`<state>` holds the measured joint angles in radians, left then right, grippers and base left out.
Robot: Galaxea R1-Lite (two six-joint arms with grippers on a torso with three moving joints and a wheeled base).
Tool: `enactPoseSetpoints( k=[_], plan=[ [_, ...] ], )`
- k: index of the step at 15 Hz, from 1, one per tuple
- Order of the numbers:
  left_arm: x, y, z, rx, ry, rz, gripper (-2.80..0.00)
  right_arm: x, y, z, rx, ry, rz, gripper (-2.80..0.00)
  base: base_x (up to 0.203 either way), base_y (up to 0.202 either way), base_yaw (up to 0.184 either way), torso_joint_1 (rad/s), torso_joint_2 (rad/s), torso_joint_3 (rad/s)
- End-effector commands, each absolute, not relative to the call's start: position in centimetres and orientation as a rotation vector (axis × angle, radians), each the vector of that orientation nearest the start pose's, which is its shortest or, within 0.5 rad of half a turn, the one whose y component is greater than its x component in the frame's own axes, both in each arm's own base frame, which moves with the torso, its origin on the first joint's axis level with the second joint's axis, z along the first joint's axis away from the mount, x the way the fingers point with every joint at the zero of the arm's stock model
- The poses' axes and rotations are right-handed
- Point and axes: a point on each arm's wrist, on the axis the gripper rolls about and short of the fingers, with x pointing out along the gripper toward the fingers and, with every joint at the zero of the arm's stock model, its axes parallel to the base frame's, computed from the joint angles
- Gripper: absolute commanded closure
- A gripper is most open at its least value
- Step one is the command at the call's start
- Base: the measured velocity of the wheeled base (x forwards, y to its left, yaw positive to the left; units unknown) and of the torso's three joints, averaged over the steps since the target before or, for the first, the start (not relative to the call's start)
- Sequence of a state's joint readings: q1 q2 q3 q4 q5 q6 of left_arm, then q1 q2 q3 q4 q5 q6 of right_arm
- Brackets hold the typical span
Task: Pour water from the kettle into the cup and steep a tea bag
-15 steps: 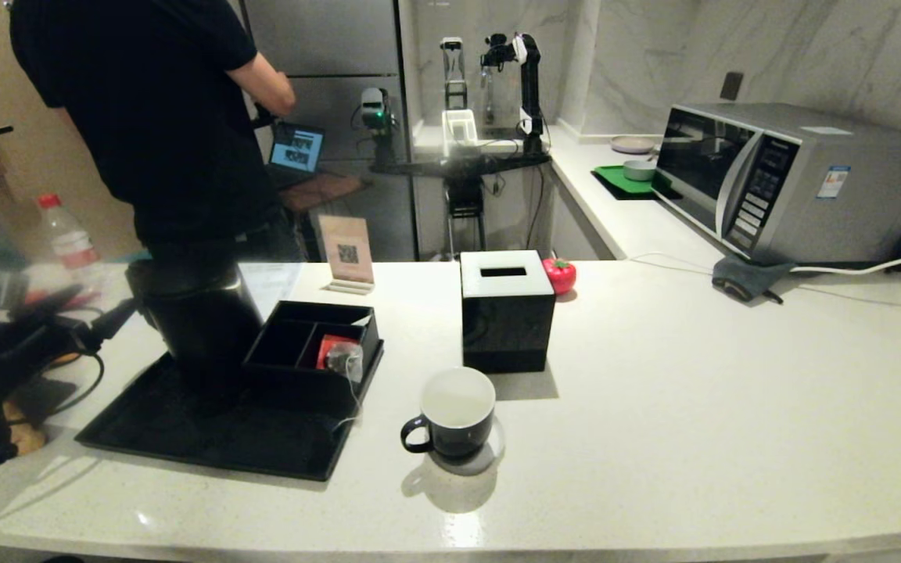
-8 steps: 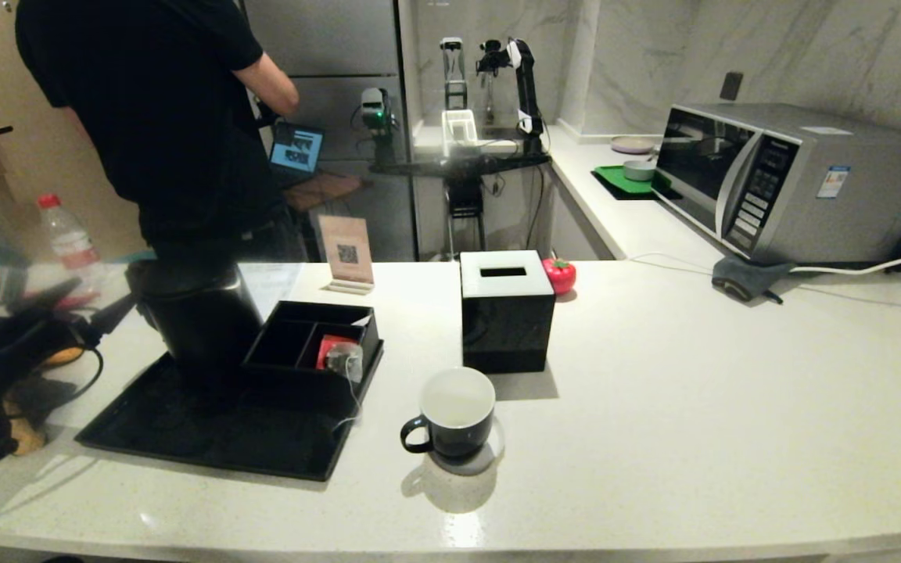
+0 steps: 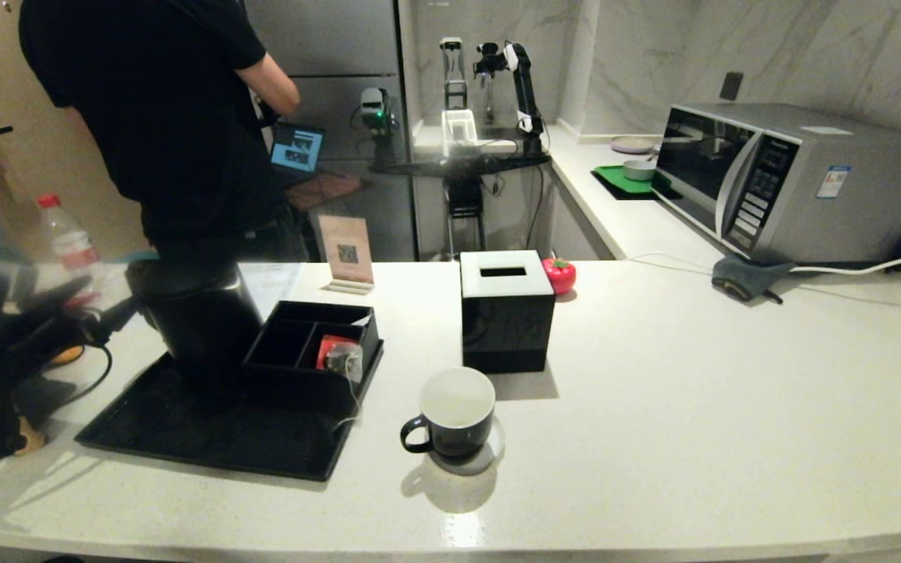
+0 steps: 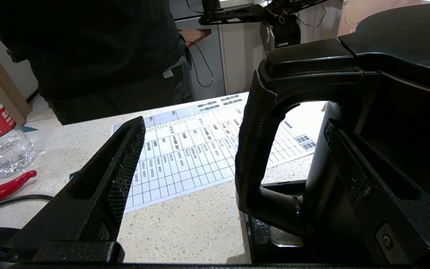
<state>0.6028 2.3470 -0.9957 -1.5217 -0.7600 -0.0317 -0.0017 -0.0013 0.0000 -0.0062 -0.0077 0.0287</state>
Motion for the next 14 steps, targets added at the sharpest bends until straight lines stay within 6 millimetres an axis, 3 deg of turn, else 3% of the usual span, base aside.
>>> enactPoseSetpoints(
  k=[1,14],
  plan=[
    [35.2,22.3,7.9,0.093,-0.15,-0.164,-2.8,-2.3,0.0,7.6,0.029,-0.006,-0.009,0.0,0.0,0.0,0.0,0.0,0.0,0.0],
    [36.6,22.6,6.9,0.087,-0.16,-0.177,-2.8,-2.3,0.0,7.6,0.029,-0.006,-0.01,0.0,0.0,0.0,0.0,0.0,0.0,0.0]
  ],
)
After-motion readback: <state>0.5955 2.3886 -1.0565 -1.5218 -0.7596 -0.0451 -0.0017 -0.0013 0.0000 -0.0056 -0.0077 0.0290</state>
